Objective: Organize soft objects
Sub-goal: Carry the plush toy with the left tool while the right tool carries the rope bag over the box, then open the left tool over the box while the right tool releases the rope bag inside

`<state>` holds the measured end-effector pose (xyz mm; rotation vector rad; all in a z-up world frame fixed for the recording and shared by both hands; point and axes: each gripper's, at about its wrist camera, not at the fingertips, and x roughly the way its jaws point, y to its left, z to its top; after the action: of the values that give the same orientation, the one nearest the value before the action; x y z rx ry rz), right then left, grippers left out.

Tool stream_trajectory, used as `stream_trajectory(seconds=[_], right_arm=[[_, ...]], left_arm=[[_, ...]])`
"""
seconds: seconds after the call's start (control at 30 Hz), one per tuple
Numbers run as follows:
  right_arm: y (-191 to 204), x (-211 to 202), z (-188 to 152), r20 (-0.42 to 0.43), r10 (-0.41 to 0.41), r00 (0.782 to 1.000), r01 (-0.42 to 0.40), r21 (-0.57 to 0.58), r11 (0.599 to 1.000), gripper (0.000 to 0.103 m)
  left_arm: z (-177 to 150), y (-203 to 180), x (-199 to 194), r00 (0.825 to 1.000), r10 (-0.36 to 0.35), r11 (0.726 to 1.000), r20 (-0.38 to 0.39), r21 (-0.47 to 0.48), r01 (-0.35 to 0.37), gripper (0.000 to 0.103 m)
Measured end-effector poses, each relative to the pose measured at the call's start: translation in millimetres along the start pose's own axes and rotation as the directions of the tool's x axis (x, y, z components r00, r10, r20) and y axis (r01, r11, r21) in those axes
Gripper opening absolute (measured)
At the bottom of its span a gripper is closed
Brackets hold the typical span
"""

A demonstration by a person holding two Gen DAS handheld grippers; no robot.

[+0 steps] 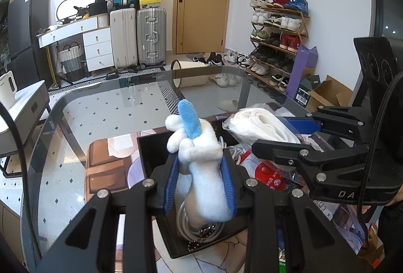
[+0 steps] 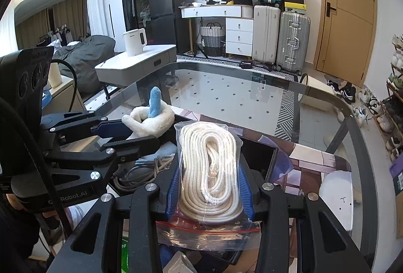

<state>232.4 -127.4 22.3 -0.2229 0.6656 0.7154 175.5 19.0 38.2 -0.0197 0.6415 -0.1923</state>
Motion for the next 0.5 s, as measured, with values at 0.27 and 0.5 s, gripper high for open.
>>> stream_trajectory(seconds=[0.27, 0.5], right_arm=[[2.9, 16.0, 1.9, -0.031, -0.015, 0.999, 0.015, -0.021, 1.0, 0.041], [3.4, 31.0, -1.7, -0.062, -0.038, 0.997, 0.035, -0.04, 0.999, 0.041]], left_arm=[[-3.9, -1.3, 8.6, 1.0, 0.007, 1.0, -0.014, 0.004, -0.007, 0.031], [-5.9, -8.7, 10.8, 1.0, 0.015, 0.999, -0.013, 0.032, -0.015, 0.031]])
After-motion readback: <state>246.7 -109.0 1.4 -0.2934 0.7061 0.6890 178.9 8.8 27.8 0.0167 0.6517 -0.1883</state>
